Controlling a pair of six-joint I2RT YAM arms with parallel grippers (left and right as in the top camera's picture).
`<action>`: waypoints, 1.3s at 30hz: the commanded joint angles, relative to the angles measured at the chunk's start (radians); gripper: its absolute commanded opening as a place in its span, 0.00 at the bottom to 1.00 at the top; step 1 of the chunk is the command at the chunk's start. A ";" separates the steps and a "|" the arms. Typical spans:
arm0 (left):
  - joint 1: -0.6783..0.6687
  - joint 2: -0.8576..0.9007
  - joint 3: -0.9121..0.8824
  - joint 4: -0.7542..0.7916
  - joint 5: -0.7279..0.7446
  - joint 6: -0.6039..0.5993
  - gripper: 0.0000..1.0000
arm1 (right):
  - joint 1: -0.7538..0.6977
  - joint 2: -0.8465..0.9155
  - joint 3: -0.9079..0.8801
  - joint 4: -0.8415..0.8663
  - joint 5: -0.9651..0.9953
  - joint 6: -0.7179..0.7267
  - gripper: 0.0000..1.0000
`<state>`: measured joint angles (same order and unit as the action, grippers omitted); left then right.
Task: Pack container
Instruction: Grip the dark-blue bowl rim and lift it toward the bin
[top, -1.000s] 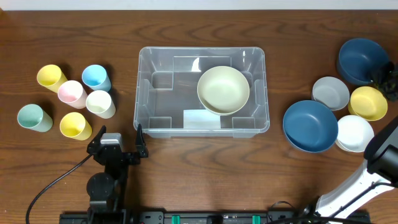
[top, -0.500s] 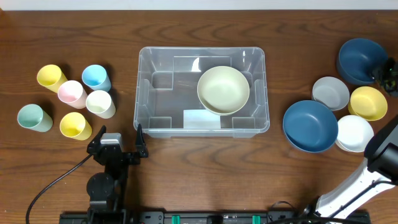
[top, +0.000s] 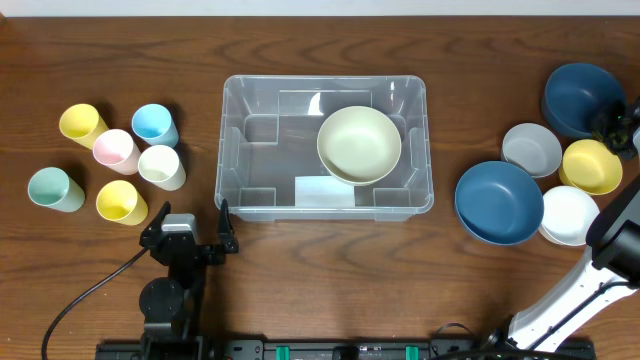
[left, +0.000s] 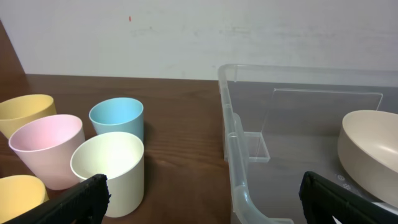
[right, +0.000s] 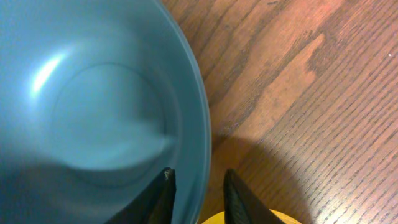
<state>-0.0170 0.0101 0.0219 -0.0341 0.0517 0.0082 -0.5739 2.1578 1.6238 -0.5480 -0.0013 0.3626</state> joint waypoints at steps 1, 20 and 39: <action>-0.003 -0.006 -0.018 -0.035 -0.011 0.014 0.98 | 0.004 0.005 0.003 0.003 0.004 -0.005 0.22; -0.003 -0.006 -0.018 -0.035 -0.011 0.014 0.98 | 0.005 -0.013 0.061 -0.034 -0.008 -0.004 0.01; -0.003 -0.006 -0.018 -0.035 -0.011 0.014 0.98 | 0.185 -0.139 0.506 -0.404 -0.350 -0.005 0.01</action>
<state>-0.0170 0.0101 0.0219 -0.0341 0.0517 0.0082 -0.4698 2.0987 2.0716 -0.9260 -0.2180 0.3622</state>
